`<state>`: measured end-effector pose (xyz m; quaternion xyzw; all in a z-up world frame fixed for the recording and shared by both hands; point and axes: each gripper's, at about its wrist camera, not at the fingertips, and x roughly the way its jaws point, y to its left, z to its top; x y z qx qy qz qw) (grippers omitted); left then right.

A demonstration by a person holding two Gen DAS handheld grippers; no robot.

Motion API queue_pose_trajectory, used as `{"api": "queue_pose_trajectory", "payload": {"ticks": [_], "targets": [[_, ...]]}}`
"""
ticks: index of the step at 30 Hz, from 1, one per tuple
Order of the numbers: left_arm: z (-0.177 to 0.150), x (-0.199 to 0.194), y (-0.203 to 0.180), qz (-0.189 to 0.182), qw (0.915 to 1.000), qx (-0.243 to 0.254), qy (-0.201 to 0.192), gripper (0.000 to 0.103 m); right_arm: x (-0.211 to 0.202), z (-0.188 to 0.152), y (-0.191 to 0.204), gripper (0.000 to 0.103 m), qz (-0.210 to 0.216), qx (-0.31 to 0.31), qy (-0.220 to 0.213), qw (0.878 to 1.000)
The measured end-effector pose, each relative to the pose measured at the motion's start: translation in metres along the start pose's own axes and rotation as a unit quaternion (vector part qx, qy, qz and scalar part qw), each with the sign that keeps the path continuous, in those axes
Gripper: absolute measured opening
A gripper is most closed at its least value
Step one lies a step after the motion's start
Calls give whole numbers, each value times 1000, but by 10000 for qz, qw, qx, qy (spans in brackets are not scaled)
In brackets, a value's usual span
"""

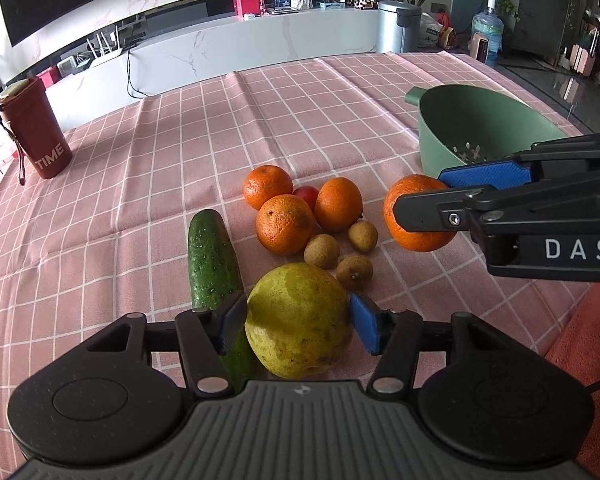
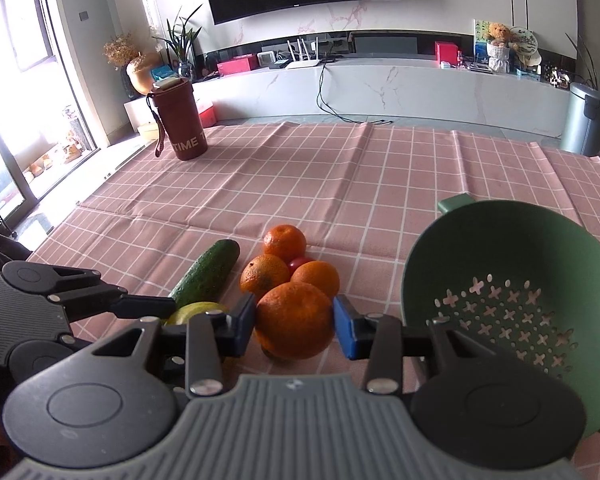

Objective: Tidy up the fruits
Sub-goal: 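Grasp an orange with the right tool while the left tool grasps the yellow-green pear, then carry the orange into the green colander and open the right tool while the left tool releases the pear there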

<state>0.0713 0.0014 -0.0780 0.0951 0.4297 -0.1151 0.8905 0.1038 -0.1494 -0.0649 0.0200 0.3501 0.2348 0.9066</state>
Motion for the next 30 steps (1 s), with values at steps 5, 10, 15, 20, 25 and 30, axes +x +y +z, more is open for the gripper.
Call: {"api": "queue_pose_trajectory", "payload": {"ticks": [5,10,15,20,25,30], "targets": [[1,7,-14,302,9986,422,83,71,-8,-7,-3,39,-73,101,17,9999],[-4,16,-34,766,9914,1034,221,74,-19,-10,-8,39,-97,225,-20,9997],[-6,16,-38,905,9896,1103,163,73,-28,-9,-13,39,-135,339,16,9993],[-2,1,-25,592,9975,395,-25,73,-41,-1,-24,39,-78,544,0,9985],[13,-33,-22,206,9992,-144,-321,72,-58,8,-38,39,-82,567,-41,9983],[40,-59,-30,-505,9957,-468,-628,72,-69,14,-62,39,-81,583,92,9982]]}}
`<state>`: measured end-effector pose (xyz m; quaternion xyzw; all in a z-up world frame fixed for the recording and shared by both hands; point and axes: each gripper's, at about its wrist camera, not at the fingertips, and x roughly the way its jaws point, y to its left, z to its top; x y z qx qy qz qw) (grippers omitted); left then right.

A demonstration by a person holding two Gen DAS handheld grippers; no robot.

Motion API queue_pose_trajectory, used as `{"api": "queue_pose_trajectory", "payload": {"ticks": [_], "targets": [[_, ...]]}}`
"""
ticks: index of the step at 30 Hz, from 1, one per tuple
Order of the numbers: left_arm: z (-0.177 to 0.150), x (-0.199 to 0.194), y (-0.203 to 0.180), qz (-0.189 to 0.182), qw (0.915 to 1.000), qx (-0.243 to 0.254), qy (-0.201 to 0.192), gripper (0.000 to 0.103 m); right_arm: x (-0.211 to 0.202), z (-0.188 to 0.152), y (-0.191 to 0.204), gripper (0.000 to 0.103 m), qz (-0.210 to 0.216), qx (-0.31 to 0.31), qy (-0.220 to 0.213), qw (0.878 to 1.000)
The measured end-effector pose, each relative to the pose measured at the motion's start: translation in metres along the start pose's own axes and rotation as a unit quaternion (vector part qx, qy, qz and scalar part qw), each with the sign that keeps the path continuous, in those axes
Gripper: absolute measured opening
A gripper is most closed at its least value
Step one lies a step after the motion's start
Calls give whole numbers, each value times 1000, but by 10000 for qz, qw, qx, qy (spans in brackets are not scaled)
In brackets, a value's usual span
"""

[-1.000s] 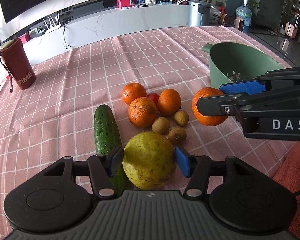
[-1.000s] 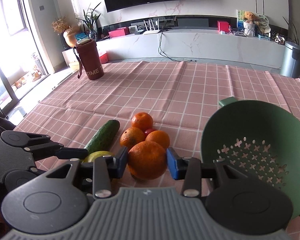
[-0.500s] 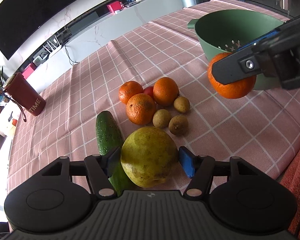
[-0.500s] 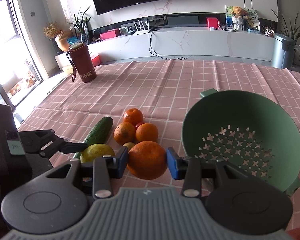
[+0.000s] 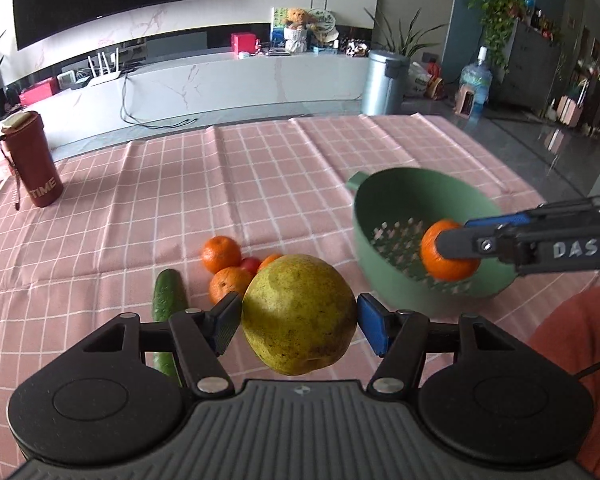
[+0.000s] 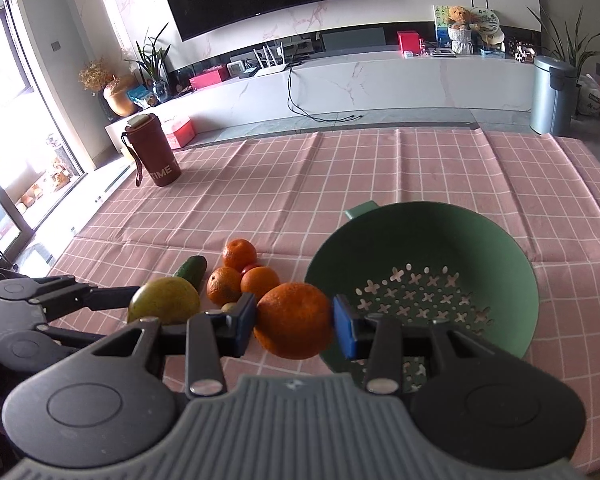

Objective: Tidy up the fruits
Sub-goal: 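Carry the orange into the green colander and open the right tool while the left tool releases the pear there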

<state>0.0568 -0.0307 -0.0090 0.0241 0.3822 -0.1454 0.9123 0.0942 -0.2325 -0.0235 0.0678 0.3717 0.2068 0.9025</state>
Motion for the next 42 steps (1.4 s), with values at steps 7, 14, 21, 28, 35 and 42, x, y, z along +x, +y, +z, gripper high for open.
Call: {"api": "queue_pose_trajectory", "payload": {"ticks": [7,14,21,28,35,42], "targets": [[51,23,-41,-673,9972,302,118,72,5,15,-38,39,-254,-439,472,9976],[73,77,-65,-1088,9891,683,719,72,31,26,-62,39,-444,-1358,1136,9832],[72,115,-77,-1117,9768,1418,1149,73,67,30,-70,39,-314,-2182,1718,9601],[70,138,-76,-1150,9660,1763,1500,73,97,26,-71,38,-41,-2680,2028,9418],[70,156,-80,-955,9584,1974,1827,73,111,21,-67,39,116,-3054,2163,9273],[66,161,-85,-929,9543,2086,1926,73,108,20,-66,40,137,-3185,2207,9218]]}}
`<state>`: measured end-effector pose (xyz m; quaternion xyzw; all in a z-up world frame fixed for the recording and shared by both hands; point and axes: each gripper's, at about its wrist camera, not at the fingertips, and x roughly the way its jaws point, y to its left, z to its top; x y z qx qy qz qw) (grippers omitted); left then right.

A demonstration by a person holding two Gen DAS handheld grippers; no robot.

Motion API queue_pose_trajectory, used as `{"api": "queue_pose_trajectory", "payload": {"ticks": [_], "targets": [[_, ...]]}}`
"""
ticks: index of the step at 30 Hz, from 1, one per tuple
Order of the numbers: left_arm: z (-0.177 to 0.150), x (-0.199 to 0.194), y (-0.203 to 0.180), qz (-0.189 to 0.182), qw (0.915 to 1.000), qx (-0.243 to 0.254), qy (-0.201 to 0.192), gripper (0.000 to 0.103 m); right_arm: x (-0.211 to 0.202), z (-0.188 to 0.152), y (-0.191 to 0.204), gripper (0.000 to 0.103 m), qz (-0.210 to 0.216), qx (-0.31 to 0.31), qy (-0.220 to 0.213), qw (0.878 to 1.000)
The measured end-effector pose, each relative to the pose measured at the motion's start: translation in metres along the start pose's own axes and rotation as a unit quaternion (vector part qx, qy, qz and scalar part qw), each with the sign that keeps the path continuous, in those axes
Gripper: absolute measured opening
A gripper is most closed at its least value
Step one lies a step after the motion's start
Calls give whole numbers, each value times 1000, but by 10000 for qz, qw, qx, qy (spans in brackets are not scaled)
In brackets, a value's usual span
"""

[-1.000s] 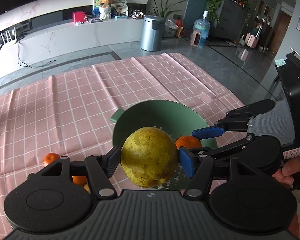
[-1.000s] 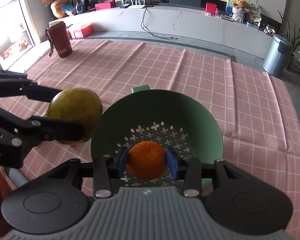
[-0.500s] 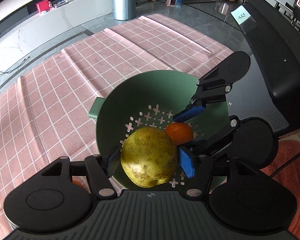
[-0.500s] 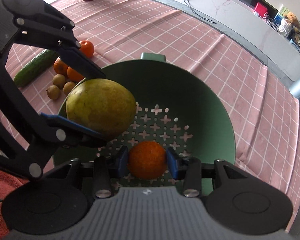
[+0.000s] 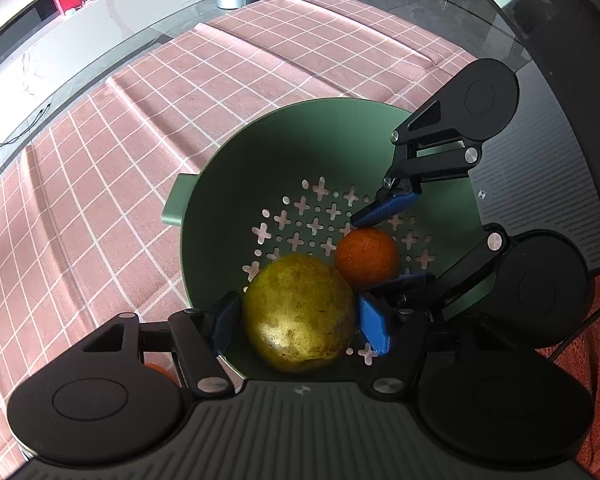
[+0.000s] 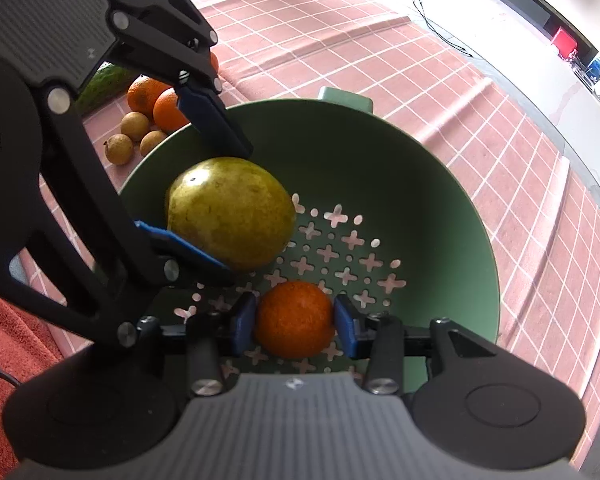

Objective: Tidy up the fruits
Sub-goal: 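Carry the orange into the green colander and open the right tool while the left tool releases the pear there, then grasp an orange with the right tool while the left tool grasps another orange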

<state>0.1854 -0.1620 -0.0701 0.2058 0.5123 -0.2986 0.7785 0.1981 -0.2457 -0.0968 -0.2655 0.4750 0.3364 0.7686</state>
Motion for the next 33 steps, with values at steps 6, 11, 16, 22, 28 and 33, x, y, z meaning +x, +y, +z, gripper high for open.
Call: {"api": "queue_pose_trajectory", "payload": {"ticks": [6,11,16,22,28,33], "targets": [[-2,7,-5,-16,9999,-42,115,74,-5,-4,6,41,-131,-97,83,9998],[-1,6,-11,69,10000,-19,-35,78,-16,-9,10,53,-259,-142,111,9995],[-1,-20,-11,-2,9991,-188,-375,78,-36,-11,9,59,-409,-31,56,9991],[-24,-67,4,146,9945,-515,-899,78,-77,-12,19,68,-735,441,-377,9956],[-69,-115,61,371,9788,-1462,-1388,74,-115,-8,46,60,-875,1584,-1524,9716],[-111,-124,102,655,9614,-2215,-1495,67,-107,5,90,46,-547,2386,-2317,9415]]}}
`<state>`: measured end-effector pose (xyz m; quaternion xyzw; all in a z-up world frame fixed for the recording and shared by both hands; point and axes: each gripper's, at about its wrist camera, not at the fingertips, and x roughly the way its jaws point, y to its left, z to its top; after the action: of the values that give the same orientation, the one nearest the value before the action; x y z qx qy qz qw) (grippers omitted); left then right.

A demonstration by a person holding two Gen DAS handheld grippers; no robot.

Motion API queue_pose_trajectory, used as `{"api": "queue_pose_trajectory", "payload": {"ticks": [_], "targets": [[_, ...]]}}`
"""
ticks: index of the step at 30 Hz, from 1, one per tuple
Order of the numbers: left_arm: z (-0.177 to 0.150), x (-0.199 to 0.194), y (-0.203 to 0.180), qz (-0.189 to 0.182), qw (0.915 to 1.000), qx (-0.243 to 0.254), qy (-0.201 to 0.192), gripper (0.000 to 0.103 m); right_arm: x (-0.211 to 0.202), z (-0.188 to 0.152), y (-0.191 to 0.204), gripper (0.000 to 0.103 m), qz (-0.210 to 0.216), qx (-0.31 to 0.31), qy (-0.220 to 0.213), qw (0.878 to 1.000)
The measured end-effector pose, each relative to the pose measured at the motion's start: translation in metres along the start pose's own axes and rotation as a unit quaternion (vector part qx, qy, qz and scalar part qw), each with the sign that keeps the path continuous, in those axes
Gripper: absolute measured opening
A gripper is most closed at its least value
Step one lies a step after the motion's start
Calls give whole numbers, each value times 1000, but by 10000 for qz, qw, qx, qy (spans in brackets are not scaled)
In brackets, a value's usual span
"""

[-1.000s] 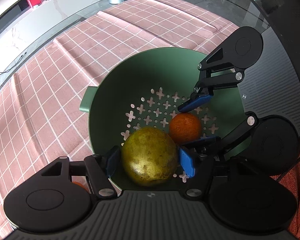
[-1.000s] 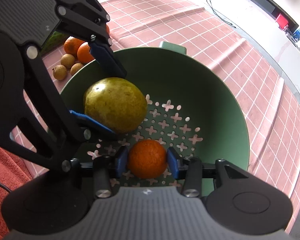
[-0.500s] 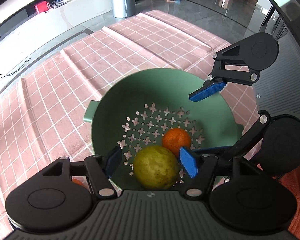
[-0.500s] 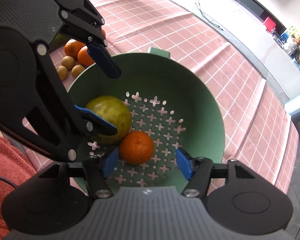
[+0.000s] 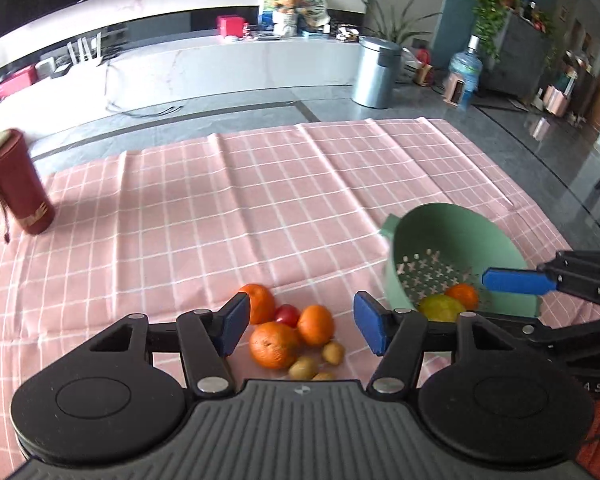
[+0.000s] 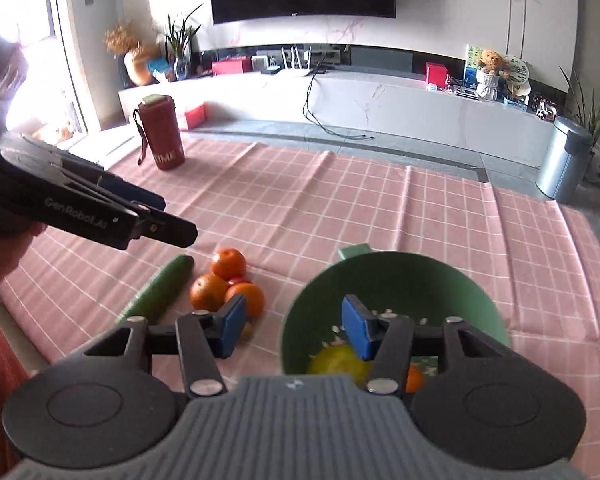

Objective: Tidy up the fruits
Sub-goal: 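Grasp an orange with the right tool while the left tool grasps another orange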

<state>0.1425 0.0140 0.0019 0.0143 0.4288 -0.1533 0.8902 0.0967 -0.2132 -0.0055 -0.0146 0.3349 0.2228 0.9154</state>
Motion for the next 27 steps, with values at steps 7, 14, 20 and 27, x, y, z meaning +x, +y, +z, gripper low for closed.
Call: {"api": "queue_pose_trajectory", "payload": {"ticks": [7,14,20,27], "targets": [[-42,5,28,-94,9992,-318,-231,57,45,-20,54,26,60,667,-132,9977],[-55,27,20,-23,9990,427,-99,53,90,-28,56,25,-91,329,352,9988],[-57,49,25,-181,9975,687,45,53,112,-15,52,25,-35,-385,473,9981],[-54,56,31,-479,9951,869,25,52,130,-11,53,29,201,-1254,547,9904]]}}
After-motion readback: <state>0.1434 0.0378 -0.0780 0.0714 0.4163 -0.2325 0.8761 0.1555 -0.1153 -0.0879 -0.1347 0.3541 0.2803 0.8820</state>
